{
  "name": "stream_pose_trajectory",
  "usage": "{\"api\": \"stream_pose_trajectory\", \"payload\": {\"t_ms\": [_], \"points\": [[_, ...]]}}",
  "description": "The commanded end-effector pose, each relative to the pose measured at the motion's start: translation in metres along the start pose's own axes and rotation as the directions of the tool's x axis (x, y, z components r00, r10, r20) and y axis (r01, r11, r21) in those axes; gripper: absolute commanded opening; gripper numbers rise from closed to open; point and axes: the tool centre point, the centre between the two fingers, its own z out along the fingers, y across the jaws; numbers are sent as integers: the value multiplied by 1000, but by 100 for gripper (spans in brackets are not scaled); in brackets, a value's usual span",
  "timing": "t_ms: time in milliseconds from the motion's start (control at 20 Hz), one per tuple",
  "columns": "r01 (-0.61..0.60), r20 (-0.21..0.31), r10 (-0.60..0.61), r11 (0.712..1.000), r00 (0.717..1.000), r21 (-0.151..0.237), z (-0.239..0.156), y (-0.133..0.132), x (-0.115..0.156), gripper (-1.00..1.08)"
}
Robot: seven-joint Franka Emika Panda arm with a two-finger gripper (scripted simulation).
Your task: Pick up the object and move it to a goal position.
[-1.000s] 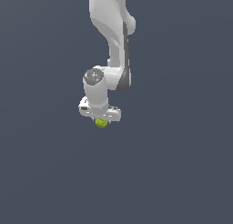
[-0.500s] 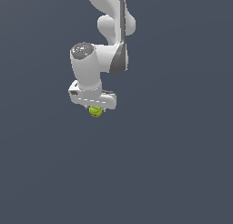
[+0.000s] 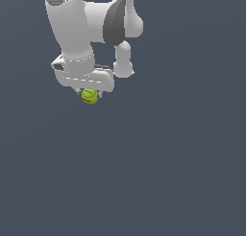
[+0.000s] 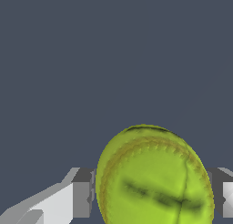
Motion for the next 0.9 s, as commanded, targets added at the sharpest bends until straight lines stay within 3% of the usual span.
{"api": "stream_pose_trajectory", "payload": {"t_ms": [0,450,850], "points": [[0,-1,0,1000,1000,0,-29,8,-2,-100],[0,0,0,1000,1000,-1,-121,34,-7,-100],[1,0,-1,1000,1000,-1,-172,48,-8,-100]]}}
